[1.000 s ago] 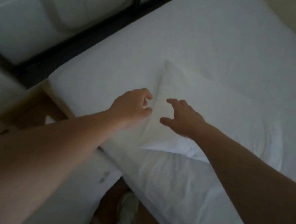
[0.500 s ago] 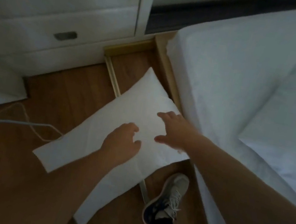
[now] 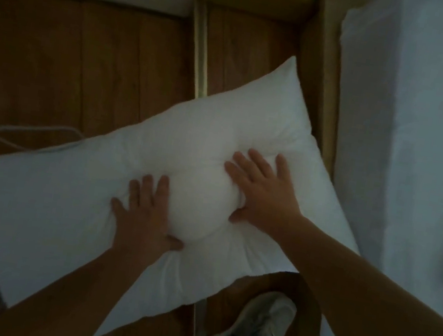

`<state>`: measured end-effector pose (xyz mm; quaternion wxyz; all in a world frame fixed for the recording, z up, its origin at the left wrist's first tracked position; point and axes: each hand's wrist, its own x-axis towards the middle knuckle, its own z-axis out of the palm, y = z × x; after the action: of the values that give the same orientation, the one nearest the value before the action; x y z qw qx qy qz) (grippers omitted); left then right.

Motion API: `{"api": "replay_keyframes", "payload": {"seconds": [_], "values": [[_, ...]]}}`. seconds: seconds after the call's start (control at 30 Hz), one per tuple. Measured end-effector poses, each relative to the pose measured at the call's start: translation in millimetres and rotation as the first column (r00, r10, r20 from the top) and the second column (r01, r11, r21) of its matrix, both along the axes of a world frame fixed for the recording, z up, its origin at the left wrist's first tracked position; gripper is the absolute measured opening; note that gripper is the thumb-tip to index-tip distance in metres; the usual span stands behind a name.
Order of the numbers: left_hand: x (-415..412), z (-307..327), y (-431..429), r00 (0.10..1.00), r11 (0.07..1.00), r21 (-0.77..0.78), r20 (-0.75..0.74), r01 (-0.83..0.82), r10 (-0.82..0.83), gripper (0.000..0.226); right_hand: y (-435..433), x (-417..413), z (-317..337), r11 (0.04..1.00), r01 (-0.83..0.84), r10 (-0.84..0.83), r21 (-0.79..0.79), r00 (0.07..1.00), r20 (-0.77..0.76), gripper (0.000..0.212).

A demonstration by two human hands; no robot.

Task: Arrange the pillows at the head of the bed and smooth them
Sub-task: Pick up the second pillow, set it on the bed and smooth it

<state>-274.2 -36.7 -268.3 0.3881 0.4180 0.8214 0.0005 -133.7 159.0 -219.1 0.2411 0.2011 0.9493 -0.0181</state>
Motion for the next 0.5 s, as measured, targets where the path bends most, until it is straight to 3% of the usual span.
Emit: {"api": "replay_keyframes", "payload": {"seconds": [0.1, 0.2, 0.27, 0.37, 0.5], "values": [[-1, -12, -5, 0.996, 0.977, 0.2, 0.053, -0.076, 0.067, 0.09, -2, 10, -5, 0.997, -0.046, 0.06, 0.065, 0.971, -0.231, 0.051], [-5, -16, -12, 0.985, 0.961, 0.251, 0.154, -0.116, 0.079, 0.049, -4, 9, -4, 0.995, -0.074, 0.088, 0.064, 0.962, -0.258, 0.023], [-8, -11, -13, 0.967, 0.956, 0.251, 0.236, -0.152, 0.092, 0.032, -4, 3, 8, 0.994, -0.113, 0.11, -0.009, 0.982, -0.151, 0.021], [-14, 9, -16, 0.944, 0.953, 0.233, 0.307, -0.195, 0.118, 0.018, 1, -10, 45, 0.983, -0.094, 0.1, -0.158, 0.995, 0.031, 0.036], [-21, 65, -18, 0.909, 0.959, 0.153, 0.382, -0.237, 0.164, 0.027, 3, -22, 119, 0.978, -0.104, 0.101, -0.18, 0.995, -0.025, 0.05]]}}
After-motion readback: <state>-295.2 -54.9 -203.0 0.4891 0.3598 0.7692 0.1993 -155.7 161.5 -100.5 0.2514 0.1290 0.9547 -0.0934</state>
